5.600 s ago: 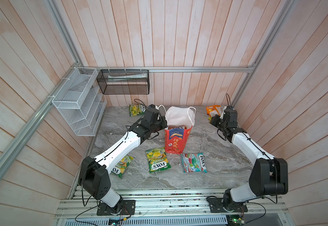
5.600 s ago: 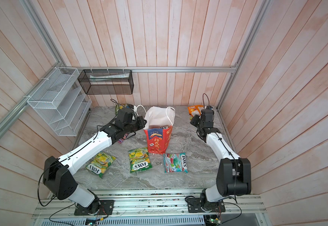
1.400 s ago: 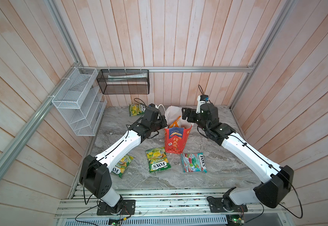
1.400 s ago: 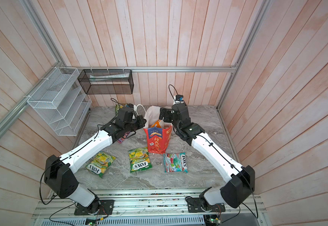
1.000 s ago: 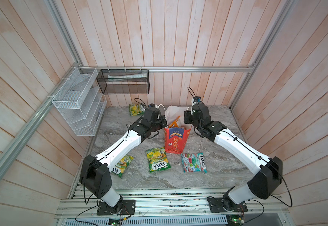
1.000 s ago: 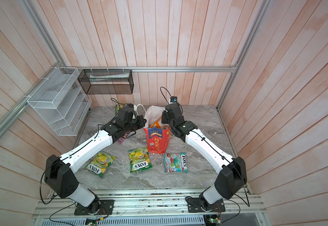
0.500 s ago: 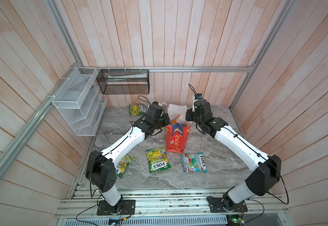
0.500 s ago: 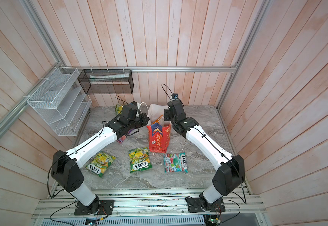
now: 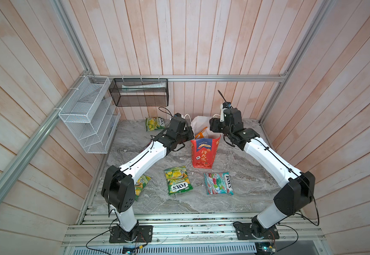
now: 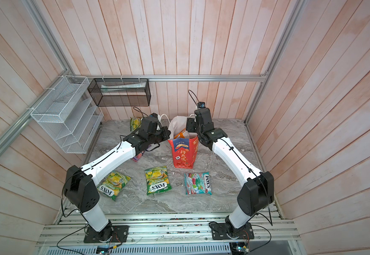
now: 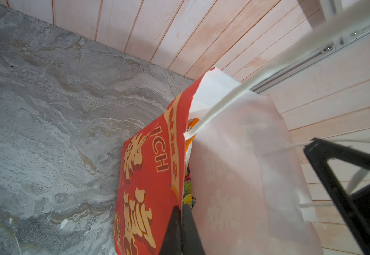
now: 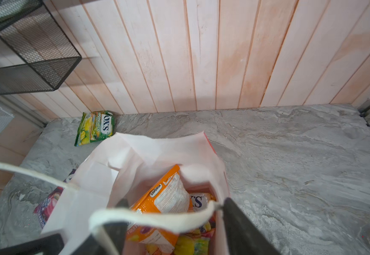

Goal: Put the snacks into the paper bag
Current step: 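Move the right gripper down to the teal Mint Blossom packet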

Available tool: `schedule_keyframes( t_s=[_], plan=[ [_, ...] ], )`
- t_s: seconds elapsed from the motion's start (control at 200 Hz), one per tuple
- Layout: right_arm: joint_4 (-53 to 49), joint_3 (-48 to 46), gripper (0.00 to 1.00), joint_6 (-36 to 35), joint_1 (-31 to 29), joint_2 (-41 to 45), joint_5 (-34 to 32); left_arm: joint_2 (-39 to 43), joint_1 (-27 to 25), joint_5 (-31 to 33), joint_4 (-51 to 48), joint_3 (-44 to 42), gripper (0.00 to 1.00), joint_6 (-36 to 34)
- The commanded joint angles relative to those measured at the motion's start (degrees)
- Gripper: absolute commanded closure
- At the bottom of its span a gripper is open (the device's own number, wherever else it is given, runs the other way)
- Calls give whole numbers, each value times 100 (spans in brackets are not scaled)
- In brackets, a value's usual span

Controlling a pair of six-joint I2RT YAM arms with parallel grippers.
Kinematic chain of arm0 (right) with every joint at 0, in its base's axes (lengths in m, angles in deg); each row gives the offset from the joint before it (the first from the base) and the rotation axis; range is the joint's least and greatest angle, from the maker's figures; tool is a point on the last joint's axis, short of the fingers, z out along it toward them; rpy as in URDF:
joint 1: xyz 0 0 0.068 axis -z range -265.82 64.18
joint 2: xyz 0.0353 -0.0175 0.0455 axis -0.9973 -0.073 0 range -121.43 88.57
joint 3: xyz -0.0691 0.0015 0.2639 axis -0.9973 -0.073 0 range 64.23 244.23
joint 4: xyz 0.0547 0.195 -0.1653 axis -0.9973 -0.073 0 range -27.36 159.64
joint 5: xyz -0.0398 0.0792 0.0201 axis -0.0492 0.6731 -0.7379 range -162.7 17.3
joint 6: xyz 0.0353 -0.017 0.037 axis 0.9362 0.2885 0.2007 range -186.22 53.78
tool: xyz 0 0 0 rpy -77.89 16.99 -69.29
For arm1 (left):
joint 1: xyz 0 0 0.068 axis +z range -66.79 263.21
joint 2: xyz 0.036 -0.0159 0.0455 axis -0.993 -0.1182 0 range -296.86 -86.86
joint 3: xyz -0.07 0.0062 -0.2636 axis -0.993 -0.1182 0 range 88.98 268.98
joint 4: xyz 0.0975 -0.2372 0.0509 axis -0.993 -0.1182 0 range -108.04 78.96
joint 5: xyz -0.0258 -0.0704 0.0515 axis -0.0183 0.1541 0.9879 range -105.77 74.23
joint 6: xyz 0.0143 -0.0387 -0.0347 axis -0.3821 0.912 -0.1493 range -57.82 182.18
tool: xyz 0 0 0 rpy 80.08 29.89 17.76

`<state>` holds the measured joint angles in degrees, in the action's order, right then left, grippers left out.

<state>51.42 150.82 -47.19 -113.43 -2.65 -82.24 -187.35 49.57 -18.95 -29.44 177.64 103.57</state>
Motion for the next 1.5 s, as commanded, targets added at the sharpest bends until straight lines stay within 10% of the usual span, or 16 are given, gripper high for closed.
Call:
schedule_keyframes(
  t_s=[0.0, 0.575, 0.91, 1.495],
  plan=[
    [-69, -473, 13, 297, 8, 800, 373, 92, -10, -28, -23, -156, 100, -40],
    [402, -4826, 3, 1578, 43, 4563, 123, 308, 11, -111, -174, -122, 100, -131],
    [1009, -6308, 3, 2388, 185, 4169, 339, 224, 14, -121, -182, -90, 100, -138],
    [1704, -6196, 25, 2310, -51, 2150, 1033, 303, 8, -135, -166, -135, 100, -140]
  ],
)
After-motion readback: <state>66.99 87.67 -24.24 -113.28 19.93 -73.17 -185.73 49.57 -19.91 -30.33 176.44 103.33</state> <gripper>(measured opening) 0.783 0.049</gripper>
